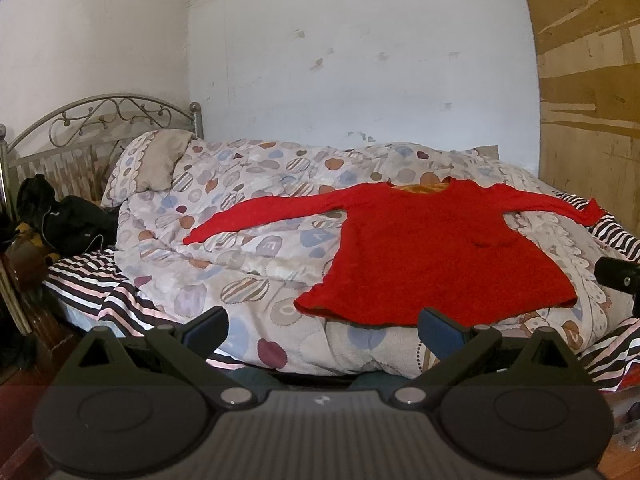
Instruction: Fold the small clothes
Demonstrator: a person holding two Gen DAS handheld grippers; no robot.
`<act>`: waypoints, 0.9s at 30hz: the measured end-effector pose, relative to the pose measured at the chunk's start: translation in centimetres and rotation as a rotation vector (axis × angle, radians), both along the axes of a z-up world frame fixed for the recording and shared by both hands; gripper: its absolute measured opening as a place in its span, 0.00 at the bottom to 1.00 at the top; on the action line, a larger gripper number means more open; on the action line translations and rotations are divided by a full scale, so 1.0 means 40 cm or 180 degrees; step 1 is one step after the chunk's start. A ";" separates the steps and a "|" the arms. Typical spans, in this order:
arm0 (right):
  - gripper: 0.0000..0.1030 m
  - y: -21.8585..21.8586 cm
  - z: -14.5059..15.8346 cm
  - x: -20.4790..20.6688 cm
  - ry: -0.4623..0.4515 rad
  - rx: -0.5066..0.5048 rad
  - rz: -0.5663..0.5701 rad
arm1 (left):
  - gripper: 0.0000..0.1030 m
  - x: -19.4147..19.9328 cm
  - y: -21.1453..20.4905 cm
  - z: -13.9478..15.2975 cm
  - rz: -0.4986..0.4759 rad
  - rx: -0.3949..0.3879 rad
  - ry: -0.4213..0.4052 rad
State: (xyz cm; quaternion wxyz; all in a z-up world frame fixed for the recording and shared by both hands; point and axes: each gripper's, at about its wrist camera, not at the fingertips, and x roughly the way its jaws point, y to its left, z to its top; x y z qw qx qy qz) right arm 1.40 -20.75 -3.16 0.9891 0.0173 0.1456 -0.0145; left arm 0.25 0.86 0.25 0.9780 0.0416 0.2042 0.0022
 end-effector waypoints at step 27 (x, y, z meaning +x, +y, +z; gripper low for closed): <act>1.00 -0.583 0.007 0.586 0.0359 0.0629 -0.0784 | 1.00 0.899 -0.346 0.107 -0.0755 0.0276 0.0139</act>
